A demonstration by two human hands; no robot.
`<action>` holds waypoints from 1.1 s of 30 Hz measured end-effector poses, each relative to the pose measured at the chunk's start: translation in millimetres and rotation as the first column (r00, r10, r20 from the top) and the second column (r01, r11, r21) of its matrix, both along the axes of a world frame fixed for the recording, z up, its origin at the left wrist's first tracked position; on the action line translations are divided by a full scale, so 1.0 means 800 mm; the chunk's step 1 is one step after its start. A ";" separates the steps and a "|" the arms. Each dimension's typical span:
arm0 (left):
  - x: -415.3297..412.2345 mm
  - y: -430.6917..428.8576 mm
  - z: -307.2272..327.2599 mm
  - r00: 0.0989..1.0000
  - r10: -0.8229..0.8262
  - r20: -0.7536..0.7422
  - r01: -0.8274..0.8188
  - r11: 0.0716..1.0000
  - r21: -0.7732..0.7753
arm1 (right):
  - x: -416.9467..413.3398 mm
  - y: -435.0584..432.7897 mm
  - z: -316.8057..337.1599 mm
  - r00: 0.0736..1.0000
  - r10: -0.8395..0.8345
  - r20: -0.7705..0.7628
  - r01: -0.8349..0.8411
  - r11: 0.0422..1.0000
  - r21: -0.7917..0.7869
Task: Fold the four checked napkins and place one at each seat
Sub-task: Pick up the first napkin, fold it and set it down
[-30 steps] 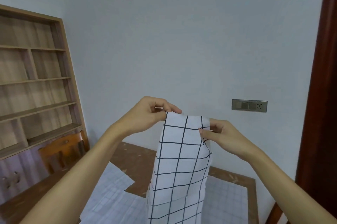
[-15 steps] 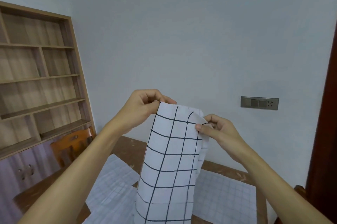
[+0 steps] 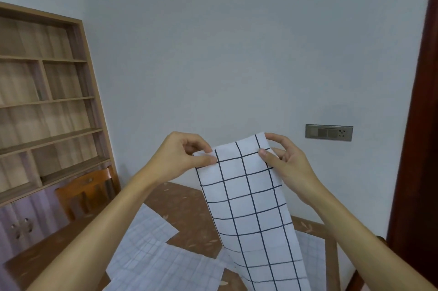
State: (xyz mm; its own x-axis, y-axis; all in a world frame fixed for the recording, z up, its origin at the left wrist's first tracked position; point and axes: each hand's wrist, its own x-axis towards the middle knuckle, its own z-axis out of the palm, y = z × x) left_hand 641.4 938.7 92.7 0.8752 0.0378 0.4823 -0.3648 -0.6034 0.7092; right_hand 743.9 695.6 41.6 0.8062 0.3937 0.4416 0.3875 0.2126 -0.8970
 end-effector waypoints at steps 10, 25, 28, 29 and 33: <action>0.028 -0.015 0.003 0.990 0.020 0.137 -0.010 0.998 -0.068 | 0.005 -0.012 0.003 0.999 -0.032 -0.016 0.033 0.999 0.039; 0.036 -0.027 -0.072 0.963 -0.182 -0.198 0.103 0.930 -0.354 | 0.003 0.000 0.017 0.992 -0.119 0.028 0.112 0.977 0.181; 0.044 -0.033 -0.087 0.978 -0.111 -0.178 0.042 0.934 -0.356 | 0.003 0.000 0.024 0.995 -0.093 0.027 0.087 0.981 0.175; 0.047 -0.033 -0.087 0.985 -0.082 -0.152 0.021 0.931 -0.365 | 0.004 -0.002 0.025 0.997 -0.072 0.026 0.068 0.987 0.147; 0.056 -0.029 -0.069 0.999 0.011 -0.037 -0.025 0.915 -0.403 | 0.008 -0.019 0.014 0.998 0.067 0.004 -0.066 0.988 -0.138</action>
State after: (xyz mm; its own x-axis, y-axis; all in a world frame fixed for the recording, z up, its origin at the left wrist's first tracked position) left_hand 686.1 915.2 37.8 0.8880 0.2384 0.3931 -0.3283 -0.2697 0.9052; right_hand 750.4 680.5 52.6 0.7728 0.5039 0.3857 0.3842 0.1123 -0.9164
